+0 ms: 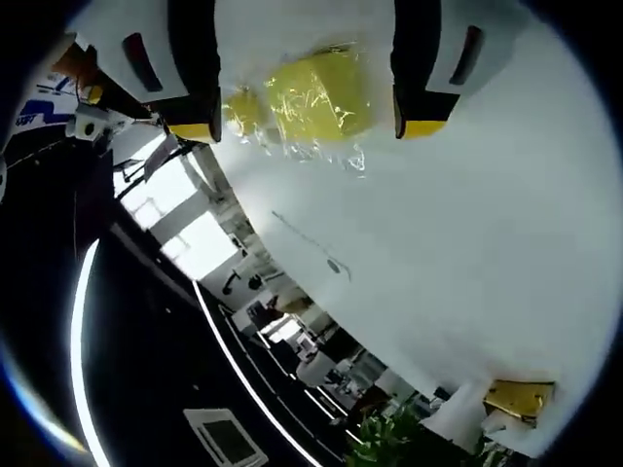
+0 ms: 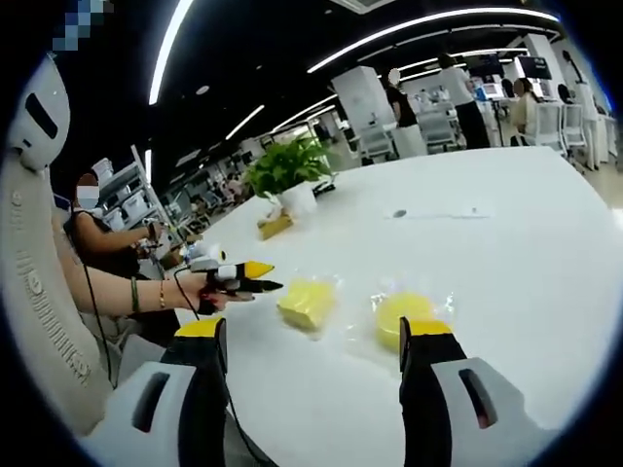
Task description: Compare the silicone blocks by pressing each to a similar depth, holding the contact briefly, and releasing to observe deformation and rebound differences across the visible hardness samples.
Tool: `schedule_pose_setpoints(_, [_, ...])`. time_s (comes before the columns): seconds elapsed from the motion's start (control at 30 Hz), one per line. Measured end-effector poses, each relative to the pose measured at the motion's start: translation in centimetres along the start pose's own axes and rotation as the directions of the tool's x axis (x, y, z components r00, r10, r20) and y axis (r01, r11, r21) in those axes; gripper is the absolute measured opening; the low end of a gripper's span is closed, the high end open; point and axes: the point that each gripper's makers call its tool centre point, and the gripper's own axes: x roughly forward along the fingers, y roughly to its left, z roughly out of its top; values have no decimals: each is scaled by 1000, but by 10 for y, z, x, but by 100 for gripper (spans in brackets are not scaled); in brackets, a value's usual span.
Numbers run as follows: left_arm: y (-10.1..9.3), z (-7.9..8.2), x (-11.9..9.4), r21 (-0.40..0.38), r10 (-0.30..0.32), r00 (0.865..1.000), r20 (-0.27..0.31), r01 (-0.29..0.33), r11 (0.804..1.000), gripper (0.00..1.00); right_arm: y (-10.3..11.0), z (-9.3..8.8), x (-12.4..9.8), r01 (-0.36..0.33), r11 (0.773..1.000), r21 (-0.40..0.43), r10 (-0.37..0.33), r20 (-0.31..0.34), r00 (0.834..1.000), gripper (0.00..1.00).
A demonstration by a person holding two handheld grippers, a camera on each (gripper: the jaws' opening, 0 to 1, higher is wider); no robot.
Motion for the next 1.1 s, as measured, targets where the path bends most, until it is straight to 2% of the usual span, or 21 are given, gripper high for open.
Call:
schedule_pose_setpoints(0.03, [1,0,3,-13,-12,1000,3,12,1000,69,-1,-2,1,-5,1000,-2,5,-9,1000,65])
schedule_pose_setpoints(0.13, [8,1,12,-60,-20,1000,9,21,998,68,-2,4,2,1,999,-32,0,29,1000,66])
schedule_pose_setpoints(0.23, [14,2,21,-78,-26,1000,5,27,997,65,-1,9,3,-7,1000,-13,7,49,999,69])
schedule_pose_setpoints(0.27, [14,4,23,-81,-43,999,10,44,996,61,-2,10,4,-2,1000,-14,3,50,999,70])
schedule_pose_setpoints(0.33, [13,1,27,-156,-77,997,-14,74,985,56,-5,7,5,8,1000,-22,-8,28,1000,69])
schedule_pose_setpoints(0.37, [14,2,28,-166,-79,997,-10,76,983,51,-5,7,5,8,1000,-22,-7,28,1000,68])
schedule_pose_setpoints(0.4, [17,0,31,-222,-98,995,-14,92,971,48,-6,6,6,10,1000,-17,-9,25,1000,68])
schedule_pose_setpoints(0.53, [24,0,38,-277,-111,994,-3,106,955,35,-10,1,5,27,1000,-11,-27,5,1000,68])
schedule_pose_setpoints(0.77, [29,-10,41,-305,-114,993,-19,103,947,15,-15,-5,5,43,999,0,-43,-9,999,67])
schedule_pose_setpoints(0.83, [28,-9,40,-333,-128,992,-2,120,935,12,-16,-5,6,42,999,1,-42,-12,999,67])
schedule_pose_setpoints(0.93, [28,-7,40,-301,-128,992,16,126,945,8,-16,-5,7,41,999,0,-41,-15,999,66])
schedule_pose_setpoints(1.07, [21,-8,40,-228,-151,989,8,148,962,0,-16,-5,8,38,999,-1,-38,-20,999,65])
schedule_pose_setpoints(1.1, [22,-8,40,-217,-137,991,1,134,967,0,-17,-5,8,37,999,-1,-37,-20,999,65])
